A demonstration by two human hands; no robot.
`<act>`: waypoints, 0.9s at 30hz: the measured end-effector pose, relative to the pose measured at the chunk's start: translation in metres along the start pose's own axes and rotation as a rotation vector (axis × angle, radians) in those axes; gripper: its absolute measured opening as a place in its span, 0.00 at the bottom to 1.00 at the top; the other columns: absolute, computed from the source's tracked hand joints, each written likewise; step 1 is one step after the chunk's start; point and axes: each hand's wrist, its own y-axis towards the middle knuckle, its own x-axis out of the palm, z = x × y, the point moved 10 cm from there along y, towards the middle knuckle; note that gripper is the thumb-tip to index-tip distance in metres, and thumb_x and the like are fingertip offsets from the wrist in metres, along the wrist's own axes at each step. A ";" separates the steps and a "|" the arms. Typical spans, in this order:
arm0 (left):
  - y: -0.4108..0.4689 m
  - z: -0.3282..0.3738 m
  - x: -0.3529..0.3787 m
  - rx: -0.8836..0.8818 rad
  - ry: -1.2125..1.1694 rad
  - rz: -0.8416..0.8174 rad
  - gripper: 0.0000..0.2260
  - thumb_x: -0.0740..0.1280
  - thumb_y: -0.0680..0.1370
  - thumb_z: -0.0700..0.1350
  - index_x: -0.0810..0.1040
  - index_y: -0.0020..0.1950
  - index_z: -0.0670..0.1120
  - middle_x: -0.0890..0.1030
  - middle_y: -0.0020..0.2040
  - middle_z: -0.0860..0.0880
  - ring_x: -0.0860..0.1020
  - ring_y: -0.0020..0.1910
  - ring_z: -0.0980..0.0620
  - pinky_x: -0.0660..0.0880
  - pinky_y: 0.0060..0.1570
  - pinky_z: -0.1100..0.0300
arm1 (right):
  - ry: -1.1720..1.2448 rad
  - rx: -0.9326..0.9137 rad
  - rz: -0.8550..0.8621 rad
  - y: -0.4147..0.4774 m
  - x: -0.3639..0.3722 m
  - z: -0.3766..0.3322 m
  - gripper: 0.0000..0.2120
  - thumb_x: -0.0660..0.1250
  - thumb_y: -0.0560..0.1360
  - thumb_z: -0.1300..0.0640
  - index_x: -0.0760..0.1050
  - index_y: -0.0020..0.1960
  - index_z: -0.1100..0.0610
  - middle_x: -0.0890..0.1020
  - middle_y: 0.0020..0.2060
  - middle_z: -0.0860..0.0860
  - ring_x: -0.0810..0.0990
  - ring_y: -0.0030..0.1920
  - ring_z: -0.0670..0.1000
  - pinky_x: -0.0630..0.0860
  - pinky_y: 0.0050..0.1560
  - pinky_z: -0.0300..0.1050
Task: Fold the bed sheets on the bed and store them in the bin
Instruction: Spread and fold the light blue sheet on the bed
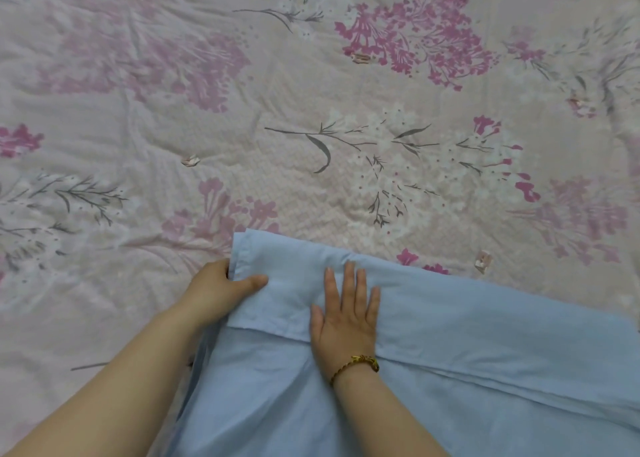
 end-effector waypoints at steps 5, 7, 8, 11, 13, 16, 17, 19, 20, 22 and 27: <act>-0.016 -0.010 0.008 -0.073 -0.020 -0.096 0.09 0.68 0.75 0.45 0.77 0.53 0.44 0.76 0.42 0.53 0.72 0.36 0.59 0.69 0.36 0.66 | 0.026 0.083 -0.249 0.006 0.019 0.004 0.36 0.46 0.70 0.45 0.44 0.76 0.52 0.35 0.74 0.54 0.33 0.74 0.52 0.32 0.71 0.51; -0.025 -0.005 0.010 -0.078 -0.047 -0.115 0.12 0.68 0.75 0.45 0.77 0.56 0.42 0.78 0.46 0.50 0.74 0.38 0.58 0.70 0.43 0.62 | -0.084 0.024 -0.307 0.009 0.013 0.002 0.34 0.37 0.71 0.44 0.37 0.75 0.51 0.33 0.74 0.54 0.28 0.72 0.51 0.20 0.64 0.48; -0.031 0.001 0.013 -0.075 -0.079 -0.142 0.11 0.68 0.75 0.44 0.77 0.56 0.43 0.79 0.46 0.51 0.74 0.39 0.58 0.71 0.42 0.63 | -0.029 0.016 -0.452 0.004 0.017 0.002 0.31 0.37 0.74 0.44 0.34 0.74 0.50 0.32 0.73 0.54 0.27 0.72 0.51 0.19 0.63 0.48; -0.059 0.030 0.026 0.001 -0.141 -0.259 0.12 0.74 0.70 0.46 0.78 0.51 0.47 0.79 0.42 0.55 0.78 0.42 0.58 0.74 0.40 0.65 | 0.249 0.071 -0.620 -0.006 -0.011 0.003 0.29 0.52 0.80 0.51 0.42 0.76 0.51 0.39 0.75 0.53 0.37 0.75 0.52 0.33 0.72 0.47; -0.079 0.052 0.042 0.036 -0.098 -0.349 0.18 0.75 0.61 0.51 0.78 0.48 0.48 0.82 0.45 0.52 0.80 0.45 0.51 0.78 0.45 0.57 | 0.708 0.213 -0.538 -0.016 -0.045 0.009 0.22 0.57 0.79 0.56 0.59 0.73 0.55 0.56 0.74 0.55 0.53 0.75 0.52 0.51 0.73 0.42; -0.100 0.083 0.069 0.081 -0.055 -0.412 0.08 0.73 0.70 0.46 0.77 0.45 0.47 0.82 0.38 0.50 0.79 0.36 0.52 0.75 0.33 0.61 | 1.290 0.428 -0.462 -0.050 -0.079 0.022 0.10 0.56 0.80 0.57 0.71 0.59 0.51 0.75 0.57 0.47 0.74 0.60 0.49 0.72 0.58 0.37; -0.105 0.093 0.079 0.096 -0.035 -0.408 0.04 0.70 0.74 0.43 0.76 0.43 0.46 0.81 0.34 0.49 0.78 0.31 0.53 0.73 0.28 0.64 | 1.381 0.455 -0.467 -0.063 -0.088 0.024 0.09 0.55 0.80 0.56 0.68 0.58 0.48 0.75 0.54 0.42 0.76 0.55 0.44 0.74 0.55 0.37; -0.119 0.116 0.111 0.132 0.023 -0.408 0.04 0.67 0.76 0.41 0.75 0.42 0.44 0.78 0.35 0.46 0.76 0.31 0.52 0.73 0.25 0.65 | 1.490 0.464 -0.427 -0.090 -0.101 0.039 0.14 0.58 0.79 0.57 0.60 0.61 0.44 0.70 0.51 0.34 0.74 0.49 0.35 0.75 0.49 0.31; -0.123 0.123 0.126 0.142 0.042 -0.409 0.04 0.66 0.76 0.41 0.74 0.42 0.44 0.77 0.35 0.45 0.75 0.30 0.51 0.73 0.24 0.66 | 1.509 0.472 -0.390 -0.100 -0.101 0.048 0.20 0.61 0.78 0.58 0.57 0.63 0.43 0.68 0.53 0.33 0.73 0.50 0.34 0.74 0.49 0.29; -0.128 0.135 0.158 0.158 0.092 -0.415 0.06 0.65 0.78 0.42 0.72 0.41 0.45 0.75 0.34 0.45 0.75 0.27 0.53 0.73 0.22 0.68 | 1.502 0.537 -0.316 -0.114 -0.094 0.071 0.31 0.66 0.75 0.57 0.54 0.70 0.45 0.68 0.62 0.38 0.71 0.60 0.40 0.72 0.59 0.34; -0.132 0.138 0.223 0.283 0.385 -0.486 0.11 0.57 0.81 0.45 0.77 0.49 0.43 0.77 0.46 0.48 0.75 0.43 0.51 0.71 0.43 0.62 | 1.524 0.769 -0.303 -0.127 -0.072 0.126 0.26 0.68 0.72 0.59 0.65 0.68 0.57 0.77 0.55 0.54 0.78 0.50 0.49 0.77 0.47 0.32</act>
